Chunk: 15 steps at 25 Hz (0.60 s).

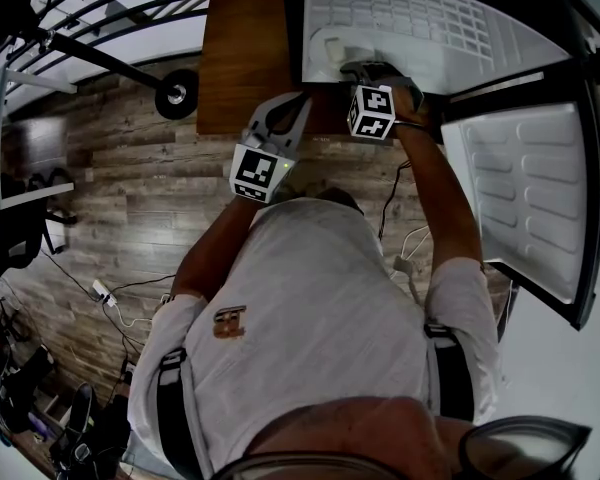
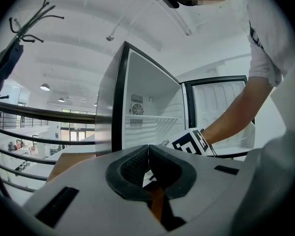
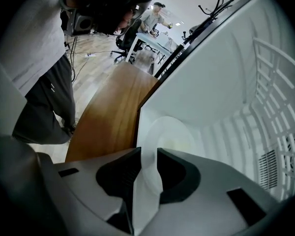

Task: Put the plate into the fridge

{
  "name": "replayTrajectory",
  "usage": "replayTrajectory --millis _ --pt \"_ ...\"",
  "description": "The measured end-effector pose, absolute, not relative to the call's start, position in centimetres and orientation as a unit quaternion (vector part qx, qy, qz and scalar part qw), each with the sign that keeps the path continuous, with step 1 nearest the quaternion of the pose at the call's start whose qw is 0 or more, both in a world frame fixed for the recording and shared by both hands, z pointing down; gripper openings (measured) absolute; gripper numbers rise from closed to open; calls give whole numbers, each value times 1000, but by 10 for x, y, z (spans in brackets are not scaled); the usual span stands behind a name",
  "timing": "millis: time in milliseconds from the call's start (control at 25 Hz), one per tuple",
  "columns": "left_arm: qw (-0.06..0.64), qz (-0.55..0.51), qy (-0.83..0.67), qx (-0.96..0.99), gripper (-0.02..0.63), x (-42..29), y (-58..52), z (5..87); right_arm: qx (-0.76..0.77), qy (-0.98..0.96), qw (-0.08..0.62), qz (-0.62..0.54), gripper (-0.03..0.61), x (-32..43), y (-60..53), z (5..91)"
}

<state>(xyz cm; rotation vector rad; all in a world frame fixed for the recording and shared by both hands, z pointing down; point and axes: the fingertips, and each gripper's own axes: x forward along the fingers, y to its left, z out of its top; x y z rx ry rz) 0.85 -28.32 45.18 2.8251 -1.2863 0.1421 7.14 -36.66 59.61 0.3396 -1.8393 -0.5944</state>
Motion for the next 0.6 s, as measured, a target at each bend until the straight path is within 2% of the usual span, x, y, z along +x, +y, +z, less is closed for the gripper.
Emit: replayTrajectory --millis 400,600 --pt "14 52 -401 915 20 16 -273 449 147 -806 528 -221 132 68 -355 581" --pt "16 50 -399 916 20 17 -273 447 189 -842 467 -195 130 62 -342 555"
